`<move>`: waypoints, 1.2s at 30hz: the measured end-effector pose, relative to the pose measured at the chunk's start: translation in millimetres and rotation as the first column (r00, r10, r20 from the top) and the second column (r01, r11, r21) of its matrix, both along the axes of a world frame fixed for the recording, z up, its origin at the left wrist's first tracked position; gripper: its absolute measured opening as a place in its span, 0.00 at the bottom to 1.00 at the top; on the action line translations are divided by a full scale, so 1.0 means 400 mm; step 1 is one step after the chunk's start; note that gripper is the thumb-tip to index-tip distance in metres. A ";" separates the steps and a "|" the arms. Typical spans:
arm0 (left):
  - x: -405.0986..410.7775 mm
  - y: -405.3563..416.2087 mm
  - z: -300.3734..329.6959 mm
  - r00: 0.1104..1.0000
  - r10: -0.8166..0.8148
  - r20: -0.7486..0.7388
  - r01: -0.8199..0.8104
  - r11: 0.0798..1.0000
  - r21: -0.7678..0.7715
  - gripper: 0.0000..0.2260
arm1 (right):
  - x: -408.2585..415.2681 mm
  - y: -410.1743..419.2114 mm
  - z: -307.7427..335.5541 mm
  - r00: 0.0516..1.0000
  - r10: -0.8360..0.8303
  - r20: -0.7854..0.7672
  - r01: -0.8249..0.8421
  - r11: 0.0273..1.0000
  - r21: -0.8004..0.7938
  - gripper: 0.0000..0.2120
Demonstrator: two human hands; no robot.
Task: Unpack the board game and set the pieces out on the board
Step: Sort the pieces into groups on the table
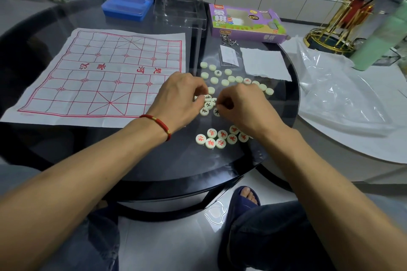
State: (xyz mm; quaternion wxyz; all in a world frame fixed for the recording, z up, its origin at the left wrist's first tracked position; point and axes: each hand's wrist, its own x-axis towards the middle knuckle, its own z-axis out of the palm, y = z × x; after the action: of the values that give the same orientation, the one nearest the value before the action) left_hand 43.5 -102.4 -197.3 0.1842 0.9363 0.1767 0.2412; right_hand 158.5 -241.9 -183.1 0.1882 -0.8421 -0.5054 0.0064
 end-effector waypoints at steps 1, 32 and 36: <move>0.006 0.003 0.005 1.000 0.007 0.001 -0.007 1.000 -0.004 0.07 | -0.002 0.003 -0.004 0.999 0.011 0.032 -0.011 1.000 -0.003 0.05; 0.183 0.060 0.096 0.909 -0.118 -0.400 0.102 0.993 -0.060 0.07 | 0.110 -0.053 0.060 0.985 -0.157 0.070 0.157 0.988 0.013 0.08; 0.182 0.041 0.097 0.917 -0.149 -0.370 0.132 0.989 -0.071 0.08 | 0.123 -0.053 0.049 0.987 -0.151 0.061 0.151 0.988 -0.008 0.08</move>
State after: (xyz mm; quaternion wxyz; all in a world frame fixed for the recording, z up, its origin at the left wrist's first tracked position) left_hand 116.2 -85.9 -158.4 0.1850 0.9710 0.1462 0.0406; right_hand 207.7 -262.9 -163.5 0.1675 -0.8790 -0.4455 -0.0301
